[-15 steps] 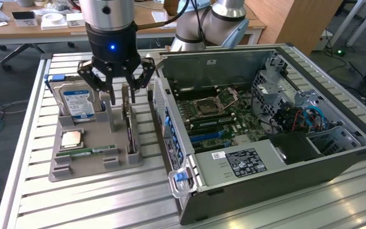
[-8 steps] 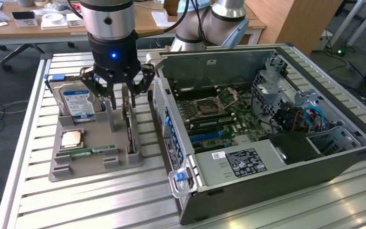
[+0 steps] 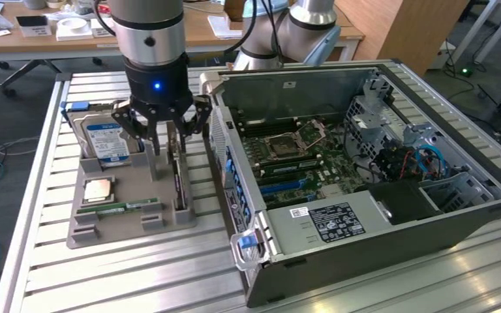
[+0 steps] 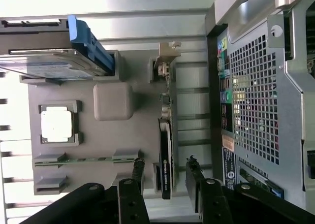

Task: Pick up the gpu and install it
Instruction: 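Pick up the gpu and move the gpu toward the slot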

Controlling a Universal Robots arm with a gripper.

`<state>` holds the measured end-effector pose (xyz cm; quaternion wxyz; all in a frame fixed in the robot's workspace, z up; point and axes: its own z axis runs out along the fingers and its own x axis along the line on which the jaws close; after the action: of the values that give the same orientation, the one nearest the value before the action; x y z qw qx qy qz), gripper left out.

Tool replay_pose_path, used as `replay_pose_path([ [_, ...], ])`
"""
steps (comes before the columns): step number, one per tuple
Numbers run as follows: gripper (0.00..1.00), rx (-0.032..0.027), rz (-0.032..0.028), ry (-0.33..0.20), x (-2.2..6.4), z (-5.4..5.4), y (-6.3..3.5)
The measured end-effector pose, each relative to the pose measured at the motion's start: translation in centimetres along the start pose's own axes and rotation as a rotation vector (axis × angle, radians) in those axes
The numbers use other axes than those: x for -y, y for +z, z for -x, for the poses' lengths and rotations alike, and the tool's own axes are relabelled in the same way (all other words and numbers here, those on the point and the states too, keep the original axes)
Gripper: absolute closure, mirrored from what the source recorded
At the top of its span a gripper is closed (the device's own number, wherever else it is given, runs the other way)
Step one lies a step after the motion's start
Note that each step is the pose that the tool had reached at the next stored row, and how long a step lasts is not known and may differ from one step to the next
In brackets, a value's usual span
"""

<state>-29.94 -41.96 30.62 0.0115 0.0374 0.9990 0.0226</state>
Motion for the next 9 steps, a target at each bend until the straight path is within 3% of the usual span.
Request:
replay_pose_path([
  [9,0.53,-0.0002,0.0024,0.000,-0.01,0.0,1.32],
])
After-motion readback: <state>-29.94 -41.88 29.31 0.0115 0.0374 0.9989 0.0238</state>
